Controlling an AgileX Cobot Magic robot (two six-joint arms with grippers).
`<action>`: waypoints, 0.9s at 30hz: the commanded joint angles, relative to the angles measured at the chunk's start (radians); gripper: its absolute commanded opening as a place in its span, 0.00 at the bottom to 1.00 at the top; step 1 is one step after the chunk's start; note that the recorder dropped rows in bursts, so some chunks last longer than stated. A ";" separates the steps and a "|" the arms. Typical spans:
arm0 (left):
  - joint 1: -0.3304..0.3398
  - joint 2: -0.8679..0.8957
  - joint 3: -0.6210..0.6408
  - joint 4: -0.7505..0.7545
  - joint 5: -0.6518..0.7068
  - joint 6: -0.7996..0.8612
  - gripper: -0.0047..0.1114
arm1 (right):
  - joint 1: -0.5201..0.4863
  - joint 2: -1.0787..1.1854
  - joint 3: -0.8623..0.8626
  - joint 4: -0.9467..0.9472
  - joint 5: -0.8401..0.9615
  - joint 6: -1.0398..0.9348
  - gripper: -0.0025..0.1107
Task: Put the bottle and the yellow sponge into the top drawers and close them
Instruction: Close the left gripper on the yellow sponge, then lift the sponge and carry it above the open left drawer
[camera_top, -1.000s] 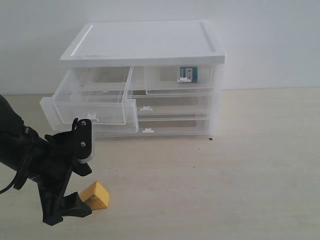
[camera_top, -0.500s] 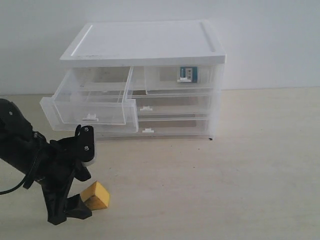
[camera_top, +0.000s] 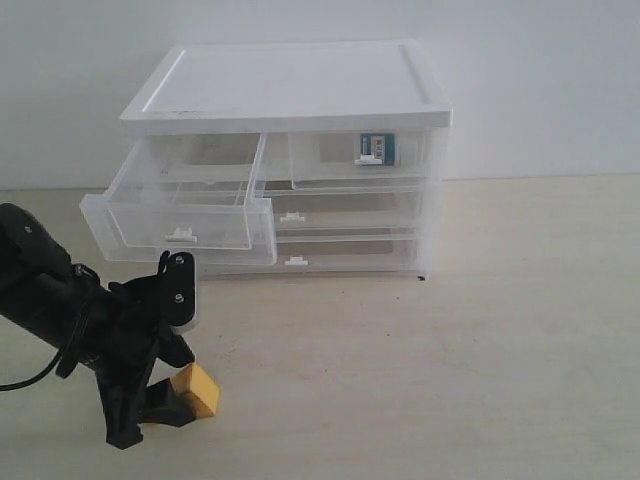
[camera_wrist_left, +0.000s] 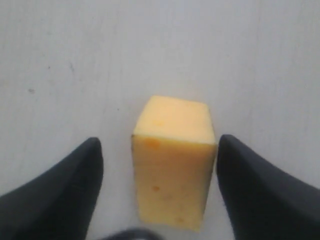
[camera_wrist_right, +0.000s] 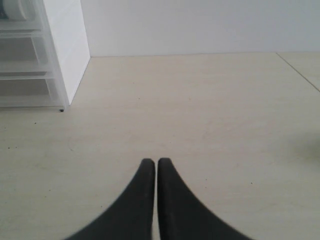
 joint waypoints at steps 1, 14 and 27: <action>0.001 0.001 -0.005 -0.015 0.005 0.013 0.28 | -0.002 -0.004 0.004 0.001 -0.007 0.000 0.02; 0.001 -0.087 -0.005 -0.011 0.148 -0.094 0.08 | -0.002 -0.004 0.004 0.001 -0.007 0.000 0.02; -0.022 -0.313 -0.065 0.055 0.548 -0.271 0.08 | -0.002 -0.004 0.004 0.001 -0.007 0.000 0.02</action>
